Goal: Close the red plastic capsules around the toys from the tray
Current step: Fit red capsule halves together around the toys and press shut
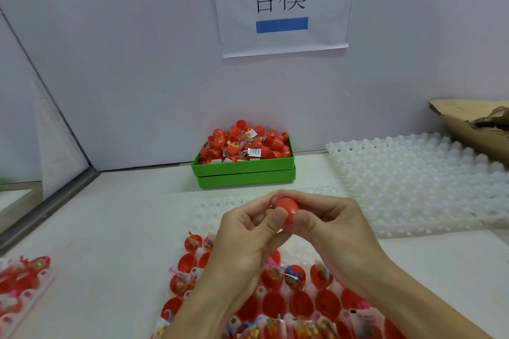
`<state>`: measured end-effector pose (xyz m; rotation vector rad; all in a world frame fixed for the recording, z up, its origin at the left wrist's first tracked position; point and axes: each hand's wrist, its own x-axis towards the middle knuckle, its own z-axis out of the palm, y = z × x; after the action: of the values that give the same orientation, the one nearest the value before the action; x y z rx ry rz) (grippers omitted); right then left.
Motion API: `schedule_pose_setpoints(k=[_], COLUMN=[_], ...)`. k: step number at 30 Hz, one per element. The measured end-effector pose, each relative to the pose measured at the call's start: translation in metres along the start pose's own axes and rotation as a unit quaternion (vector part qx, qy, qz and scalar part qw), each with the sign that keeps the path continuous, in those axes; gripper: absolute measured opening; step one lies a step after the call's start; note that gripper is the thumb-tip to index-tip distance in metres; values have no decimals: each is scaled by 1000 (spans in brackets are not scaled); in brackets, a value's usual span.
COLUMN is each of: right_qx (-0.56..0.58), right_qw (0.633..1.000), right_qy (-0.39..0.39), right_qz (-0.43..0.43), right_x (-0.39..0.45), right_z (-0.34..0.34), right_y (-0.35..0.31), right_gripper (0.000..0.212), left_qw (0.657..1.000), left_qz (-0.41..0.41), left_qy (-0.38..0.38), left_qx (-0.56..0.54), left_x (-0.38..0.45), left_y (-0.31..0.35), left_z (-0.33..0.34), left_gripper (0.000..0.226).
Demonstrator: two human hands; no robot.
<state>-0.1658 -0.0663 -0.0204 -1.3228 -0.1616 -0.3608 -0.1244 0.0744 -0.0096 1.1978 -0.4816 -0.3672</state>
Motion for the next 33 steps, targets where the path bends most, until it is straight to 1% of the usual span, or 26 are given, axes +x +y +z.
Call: schedule_pose_setpoints(k=[1, 2, 4, 6, 14, 17, 19, 22, 25, 28, 31, 33], right_qx=[-2, -7, -16, -22, -42, -47, -68, -99, -158, -208, -206, -198], right_qw=[1000, 1000, 1000, 999, 998, 997, 995, 990, 980, 970, 971, 972], right_qy=[-4, -8, -14, -17, -12, -4, 0, 32, 62, 51, 18, 1], right_qz=[-4, -9, -20, -28, -36, -52, -73, -98, -108, -116, -122, -130], right_x=[0, 0, 0, -1, -3, -2, -1, 2, 2, 1, 0, 2], right_z=[0, 0, 1, 2, 0, 3, 3, -1, -7, -8, -11, -13], right_y=[0, 0, 0, 0, -3, -7, -11, -15, -15, -13, -12, -11], right_gripper=[52, 50, 37, 31, 30, 29, 29, 43, 45, 49, 54, 49], left_qw=[1000, 999, 996, 994, 991, 992, 997, 999, 999, 998, 997, 997], left_qz=[13, 30, 58, 71, 90, 82, 53, 1, -17, -16, 1, 8], left_qy=[9, 17, 29, 44, 69, 62, 49, 36, 34, 42, 68, 75], left_qx=[7, 27, 60, 72, 74, 71, 43, -8, -31, -46, -29, -14], left_x=[0, -1, -2, -3, -5, -4, -4, -2, -2, -1, 0, 1], left_y=[0, -2, -4, -6, -7, -6, -6, -6, -5, -5, -5, -5], left_z=[0, 0, 1, 3, 8, 9, 10, 9, 7, 7, 5, 3], left_gripper=[51, 46, 33, 25, 23, 25, 27, 34, 34, 27, 15, 22])
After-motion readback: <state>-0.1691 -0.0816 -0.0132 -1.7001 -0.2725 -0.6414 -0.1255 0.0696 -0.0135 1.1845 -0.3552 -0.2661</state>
